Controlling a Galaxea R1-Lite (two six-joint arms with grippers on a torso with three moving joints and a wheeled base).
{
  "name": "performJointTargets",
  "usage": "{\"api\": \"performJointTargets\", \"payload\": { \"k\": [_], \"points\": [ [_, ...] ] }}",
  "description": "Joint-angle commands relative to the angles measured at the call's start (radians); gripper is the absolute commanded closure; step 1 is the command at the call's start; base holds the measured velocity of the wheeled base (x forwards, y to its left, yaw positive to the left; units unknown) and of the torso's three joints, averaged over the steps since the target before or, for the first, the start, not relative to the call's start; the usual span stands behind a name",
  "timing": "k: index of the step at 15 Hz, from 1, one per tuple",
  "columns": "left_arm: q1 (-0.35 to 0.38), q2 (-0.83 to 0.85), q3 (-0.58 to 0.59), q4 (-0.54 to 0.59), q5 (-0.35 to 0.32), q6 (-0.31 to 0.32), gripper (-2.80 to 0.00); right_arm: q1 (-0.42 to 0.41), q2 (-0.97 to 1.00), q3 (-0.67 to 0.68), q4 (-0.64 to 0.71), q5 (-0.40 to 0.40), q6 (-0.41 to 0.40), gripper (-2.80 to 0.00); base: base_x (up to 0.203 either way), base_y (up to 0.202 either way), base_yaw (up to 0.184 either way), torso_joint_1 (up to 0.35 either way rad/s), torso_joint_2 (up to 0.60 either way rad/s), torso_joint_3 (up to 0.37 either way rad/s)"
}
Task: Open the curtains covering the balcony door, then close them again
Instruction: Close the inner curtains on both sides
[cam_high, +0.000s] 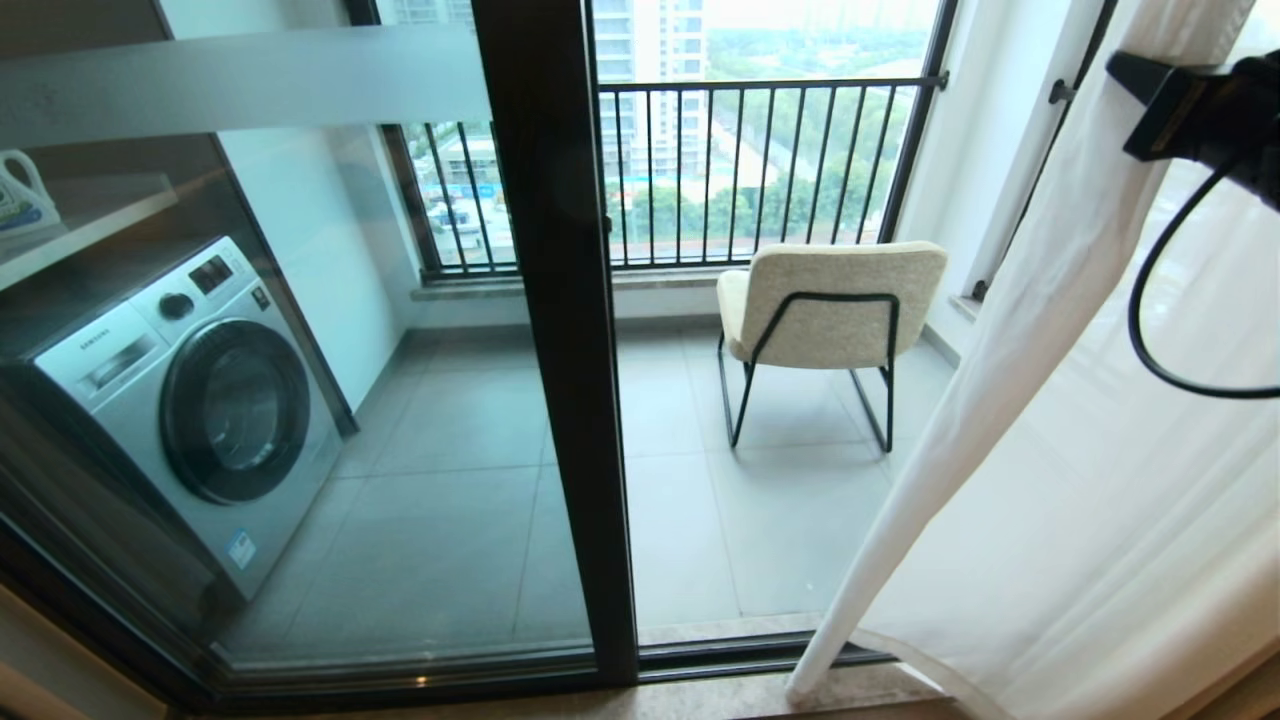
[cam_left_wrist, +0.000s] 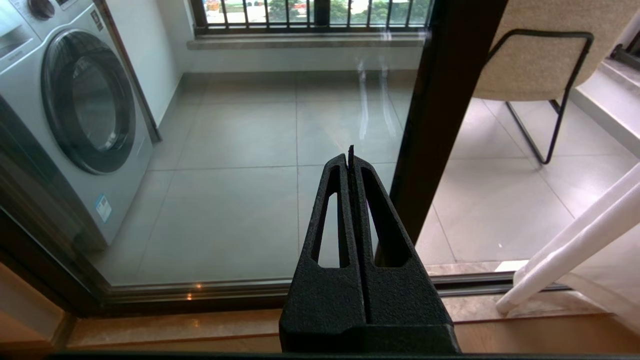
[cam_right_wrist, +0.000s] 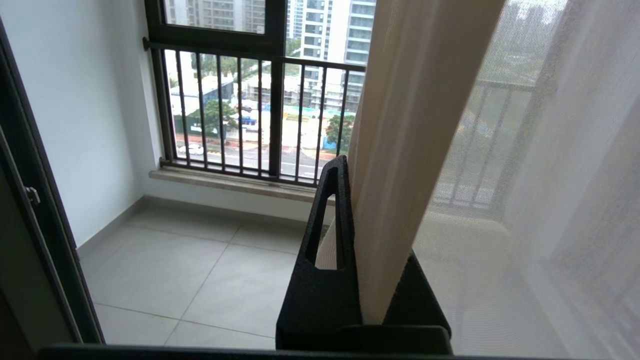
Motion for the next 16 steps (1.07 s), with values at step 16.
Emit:
{"api": "performJointTargets", "payload": {
  "k": [16],
  "points": [
    [0.0,0.0,0.0,0.0,0.0,-0.001,0.0,0.003,-0.002,-0.001,0.0,0.002,-0.002,0.0,0.0,0.189,0.001,0.002,0.0,0.002]
  ]
}}
